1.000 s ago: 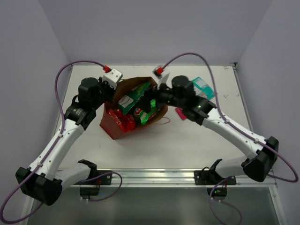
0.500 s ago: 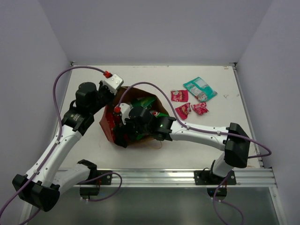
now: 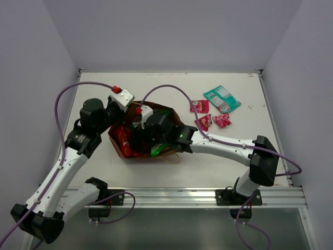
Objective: Take the snacks out of the paper bag
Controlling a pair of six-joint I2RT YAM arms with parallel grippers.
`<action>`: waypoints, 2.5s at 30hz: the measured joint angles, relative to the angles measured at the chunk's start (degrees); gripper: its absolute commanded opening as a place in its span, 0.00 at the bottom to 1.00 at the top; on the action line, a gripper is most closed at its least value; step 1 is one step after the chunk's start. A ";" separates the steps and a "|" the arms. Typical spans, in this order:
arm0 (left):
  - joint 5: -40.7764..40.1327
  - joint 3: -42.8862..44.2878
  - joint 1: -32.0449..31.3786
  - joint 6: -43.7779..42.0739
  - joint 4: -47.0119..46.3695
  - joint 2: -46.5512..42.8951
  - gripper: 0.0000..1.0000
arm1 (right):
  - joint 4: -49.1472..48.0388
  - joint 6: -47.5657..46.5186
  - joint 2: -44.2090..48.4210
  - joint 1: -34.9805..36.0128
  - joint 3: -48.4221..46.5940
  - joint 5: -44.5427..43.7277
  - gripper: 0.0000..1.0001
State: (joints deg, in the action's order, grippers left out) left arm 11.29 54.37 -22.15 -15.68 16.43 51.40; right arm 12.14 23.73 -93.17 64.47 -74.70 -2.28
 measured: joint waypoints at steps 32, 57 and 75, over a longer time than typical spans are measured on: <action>-5.35 0.00 0.00 2.71 0.00 0.42 0.00 | -8.90 -4.35 -0.35 -1.57 2.82 -1.75 0.00; -29.14 2.16 1.27 4.66 -1.92 6.67 0.00 | 4.11 -11.89 28.35 -20.06 -8.61 2.51 0.00; -27.85 4.68 2.89 -0.24 -5.70 9.97 0.00 | 2.78 -5.60 7.28 -31.87 10.19 1.09 0.26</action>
State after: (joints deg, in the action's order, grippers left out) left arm -16.56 59.05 -19.27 -15.92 10.72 61.36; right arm 14.92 18.13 -85.89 32.60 -64.51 -1.19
